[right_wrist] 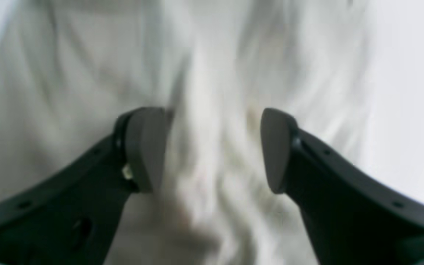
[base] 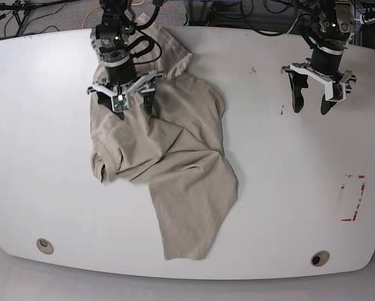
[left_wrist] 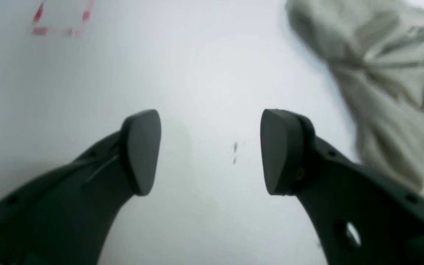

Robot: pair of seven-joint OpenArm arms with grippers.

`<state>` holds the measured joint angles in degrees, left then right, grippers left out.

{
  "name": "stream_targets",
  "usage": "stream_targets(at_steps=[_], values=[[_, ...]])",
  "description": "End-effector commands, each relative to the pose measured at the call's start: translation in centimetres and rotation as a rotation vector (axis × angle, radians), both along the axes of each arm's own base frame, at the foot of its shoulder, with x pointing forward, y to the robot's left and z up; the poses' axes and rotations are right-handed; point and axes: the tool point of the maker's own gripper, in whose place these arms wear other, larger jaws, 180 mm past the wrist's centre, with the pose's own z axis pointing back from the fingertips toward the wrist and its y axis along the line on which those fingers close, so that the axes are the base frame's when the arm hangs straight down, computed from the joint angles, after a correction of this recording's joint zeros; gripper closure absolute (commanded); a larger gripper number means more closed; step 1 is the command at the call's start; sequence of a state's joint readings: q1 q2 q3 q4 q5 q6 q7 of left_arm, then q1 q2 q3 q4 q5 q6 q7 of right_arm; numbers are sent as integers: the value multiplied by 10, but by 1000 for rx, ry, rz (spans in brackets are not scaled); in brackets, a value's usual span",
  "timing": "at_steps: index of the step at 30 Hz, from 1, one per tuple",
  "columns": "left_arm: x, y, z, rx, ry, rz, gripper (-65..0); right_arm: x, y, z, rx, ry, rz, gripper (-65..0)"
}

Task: Fold the T-shirt properly
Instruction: 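Move the right gripper along the shirt toward its hem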

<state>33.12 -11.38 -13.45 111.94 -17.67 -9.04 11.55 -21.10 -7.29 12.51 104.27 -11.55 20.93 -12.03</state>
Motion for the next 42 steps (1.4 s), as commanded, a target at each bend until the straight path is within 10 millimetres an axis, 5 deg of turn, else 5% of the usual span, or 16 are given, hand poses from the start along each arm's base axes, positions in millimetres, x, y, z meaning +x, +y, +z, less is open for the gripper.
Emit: stream_targets(at_steps=[1,8,18,32,38,40,42], values=[[4,-2,13,5,-44,-16,-400,12,-9,19,-6,-65,-22,-379],[-5,0,11,9,-45,-13,-370,45,-27,47,-25,-162,-63,-252],[-11,0,11,2,-54,-5,-354,41,-26,42,-22,-155,-60,0],[-19,-10,3,-15,-18,-30,-360,-6,2,14,-11,-49,-10,-12],[-18,-19,0,-25,-7,-52,-369,12,19,20,-1,-68,37,-43],[-15,-18,-1,-25,-14,-53,-370,48,37,33,-5,-104,99,-96],[-15,-21,-3,-30,-8,-59,-369,61,43,34,-11,-105,119,-115]])
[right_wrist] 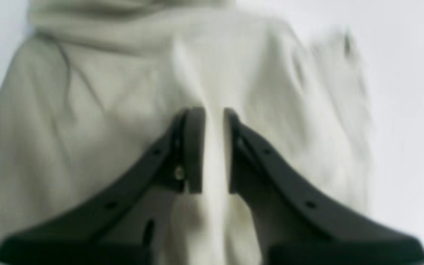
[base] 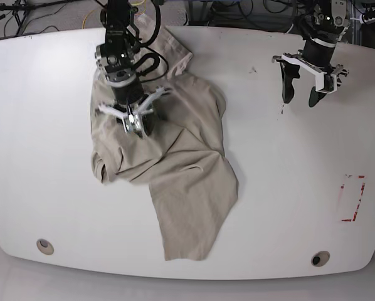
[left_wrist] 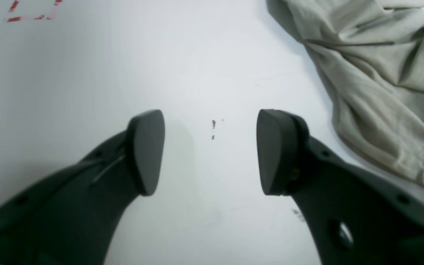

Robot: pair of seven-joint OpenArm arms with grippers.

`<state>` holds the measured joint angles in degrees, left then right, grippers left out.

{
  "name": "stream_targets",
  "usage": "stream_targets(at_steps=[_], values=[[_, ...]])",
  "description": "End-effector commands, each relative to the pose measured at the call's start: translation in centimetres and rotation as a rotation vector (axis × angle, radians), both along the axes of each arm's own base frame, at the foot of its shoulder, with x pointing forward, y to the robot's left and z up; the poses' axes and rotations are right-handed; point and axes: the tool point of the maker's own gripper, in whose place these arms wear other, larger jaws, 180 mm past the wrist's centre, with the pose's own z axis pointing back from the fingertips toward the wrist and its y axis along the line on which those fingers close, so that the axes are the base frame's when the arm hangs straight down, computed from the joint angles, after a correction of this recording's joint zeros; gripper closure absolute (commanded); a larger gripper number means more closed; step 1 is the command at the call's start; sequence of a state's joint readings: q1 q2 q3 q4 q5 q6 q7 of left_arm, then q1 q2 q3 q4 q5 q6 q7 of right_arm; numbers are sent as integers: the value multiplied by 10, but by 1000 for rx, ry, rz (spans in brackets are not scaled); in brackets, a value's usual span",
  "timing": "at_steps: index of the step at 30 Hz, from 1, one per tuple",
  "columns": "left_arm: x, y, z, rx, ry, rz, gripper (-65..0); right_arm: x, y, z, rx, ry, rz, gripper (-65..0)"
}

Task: Fold the T-shirt properly
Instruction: 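Move the right gripper along the shirt toward its hem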

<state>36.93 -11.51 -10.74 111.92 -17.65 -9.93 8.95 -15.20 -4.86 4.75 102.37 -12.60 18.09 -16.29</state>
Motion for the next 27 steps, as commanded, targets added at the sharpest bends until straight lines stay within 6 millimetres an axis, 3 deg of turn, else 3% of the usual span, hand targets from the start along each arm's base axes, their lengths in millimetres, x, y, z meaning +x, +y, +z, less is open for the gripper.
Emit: stream_targets(at_steps=[1,6,8,10,18,20,27], values=[[4,-3,8,-4,-36,-7,-370,34,14,26,22,-89,38,-123],[4,-7,-1,-14,-17,-15,-371,58,28,23,14,-80,86,-139],[5,-8,-5,-19,-10,-17,-370,67,34,20,12,-74,107,-124],[6,-1,-9,-12,-8,-4,-366,88,45,12,-17,-61,164,-72],[6,-7,-6,-18,-19,-52,-369,97,48,4,-83,-18,223,0],[6,-14,7,-18,-49,-99,-375,97,32,18,-173,-4,228,-44],[9,-14,11,0,-52,-104,-385,98,27,34,-161,-35,214,-281]])
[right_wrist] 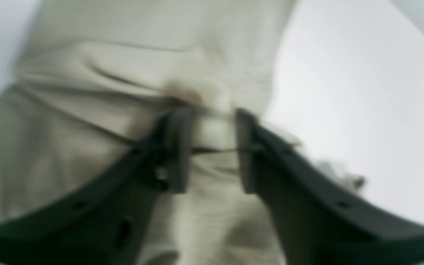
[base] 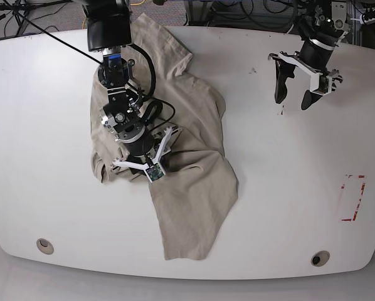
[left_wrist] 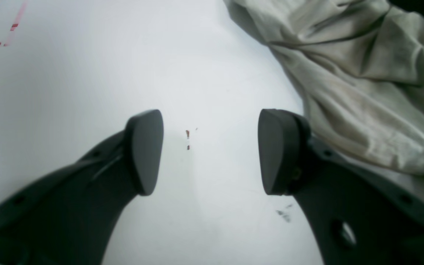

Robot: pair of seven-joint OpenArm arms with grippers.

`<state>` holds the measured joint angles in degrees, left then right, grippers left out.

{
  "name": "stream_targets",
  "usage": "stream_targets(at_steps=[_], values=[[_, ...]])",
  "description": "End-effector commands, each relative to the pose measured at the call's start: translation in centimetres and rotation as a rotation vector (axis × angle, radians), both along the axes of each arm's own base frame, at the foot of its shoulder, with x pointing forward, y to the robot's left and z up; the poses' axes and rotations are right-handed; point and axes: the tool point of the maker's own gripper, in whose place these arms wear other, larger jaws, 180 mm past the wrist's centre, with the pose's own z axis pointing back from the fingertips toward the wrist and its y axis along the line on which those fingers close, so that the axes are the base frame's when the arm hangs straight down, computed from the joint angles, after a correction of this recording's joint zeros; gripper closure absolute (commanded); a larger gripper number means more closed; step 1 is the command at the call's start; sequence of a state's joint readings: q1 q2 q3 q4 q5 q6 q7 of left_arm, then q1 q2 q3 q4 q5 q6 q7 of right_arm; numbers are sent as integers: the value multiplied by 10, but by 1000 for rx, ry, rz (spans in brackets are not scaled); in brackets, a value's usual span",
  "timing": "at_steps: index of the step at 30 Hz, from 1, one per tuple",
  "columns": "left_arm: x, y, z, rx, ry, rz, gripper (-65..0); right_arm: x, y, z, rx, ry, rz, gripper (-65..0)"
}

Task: Fold the T-shirt properly
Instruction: 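Move the right gripper along the shirt toward its hem, then lower the right gripper onto the shirt edge and close it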

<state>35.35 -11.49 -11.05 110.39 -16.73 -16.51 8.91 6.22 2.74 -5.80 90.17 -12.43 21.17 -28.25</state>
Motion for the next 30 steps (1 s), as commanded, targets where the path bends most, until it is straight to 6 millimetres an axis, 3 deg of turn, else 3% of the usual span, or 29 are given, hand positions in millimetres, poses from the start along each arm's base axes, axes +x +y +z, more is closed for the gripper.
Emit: stream_targets(at_steps=[1,5,9,19,30], values=[[8,0,14,7,-49,-3,-386,12,2,26,38,-83,-4,-310],[17,-5,15,-1,-50,-9,-389,13,-13,52,114,-176,-67,-367],[21,-9,15,-10,-52,-13,-389,16,-25,61,140,-215,-101,-375],[20,-34,4,-63,-31,-50,-378,34,-45,64,160,-246,-152,-451],[15,-51,-1,-87,-17,-94,-378,57,-74,62,180,-245,-223,-440]])
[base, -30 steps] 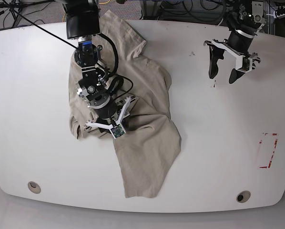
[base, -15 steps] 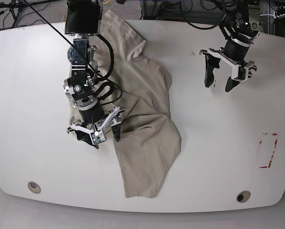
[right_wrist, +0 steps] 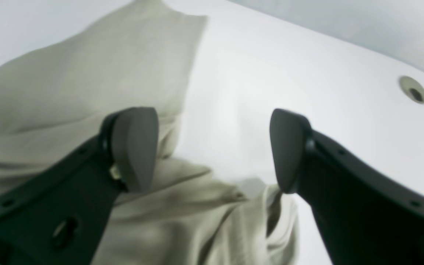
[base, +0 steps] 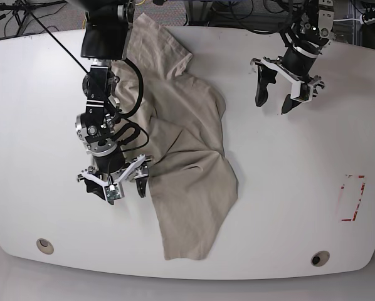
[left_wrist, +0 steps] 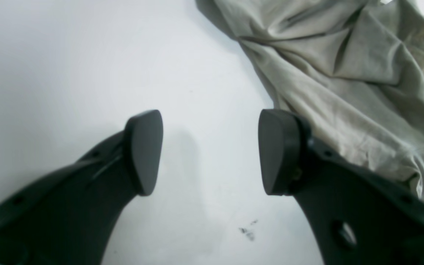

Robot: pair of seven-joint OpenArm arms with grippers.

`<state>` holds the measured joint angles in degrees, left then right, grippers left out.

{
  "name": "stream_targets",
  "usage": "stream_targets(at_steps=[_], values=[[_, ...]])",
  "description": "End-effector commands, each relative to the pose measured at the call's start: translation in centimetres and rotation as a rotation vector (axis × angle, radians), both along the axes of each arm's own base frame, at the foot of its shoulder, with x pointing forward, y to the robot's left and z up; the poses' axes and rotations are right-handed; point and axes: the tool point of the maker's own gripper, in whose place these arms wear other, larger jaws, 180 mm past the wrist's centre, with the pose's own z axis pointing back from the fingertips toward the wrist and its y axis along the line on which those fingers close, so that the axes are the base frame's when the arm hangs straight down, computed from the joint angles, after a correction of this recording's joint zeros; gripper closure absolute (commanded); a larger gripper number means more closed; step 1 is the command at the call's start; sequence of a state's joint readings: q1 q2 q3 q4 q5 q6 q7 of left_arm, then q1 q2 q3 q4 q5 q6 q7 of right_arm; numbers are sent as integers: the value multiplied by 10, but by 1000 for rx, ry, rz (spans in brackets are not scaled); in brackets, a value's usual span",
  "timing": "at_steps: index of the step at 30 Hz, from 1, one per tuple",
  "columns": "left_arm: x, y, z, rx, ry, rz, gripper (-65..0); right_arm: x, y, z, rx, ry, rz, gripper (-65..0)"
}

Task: Fold the T-shirt properly
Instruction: 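Lower the right gripper onto the shirt edge and close it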

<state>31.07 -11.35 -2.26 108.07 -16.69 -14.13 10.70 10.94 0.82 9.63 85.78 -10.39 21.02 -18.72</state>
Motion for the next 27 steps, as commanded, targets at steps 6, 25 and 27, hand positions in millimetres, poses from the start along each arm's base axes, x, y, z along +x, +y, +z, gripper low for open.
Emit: stream_targets(at_steps=[6,25,27], values=[[1,-16,13,-42,-47,-33,-377,27,-10,21,21,-71,-11,-418],[-4,-33,11,-57,-33,-102,-382,80,-52,-26,62,88,-45,-432],[-3,-30,12,-53,-35,-93,-382,76,-47,-33,67,101,-37,-429]])
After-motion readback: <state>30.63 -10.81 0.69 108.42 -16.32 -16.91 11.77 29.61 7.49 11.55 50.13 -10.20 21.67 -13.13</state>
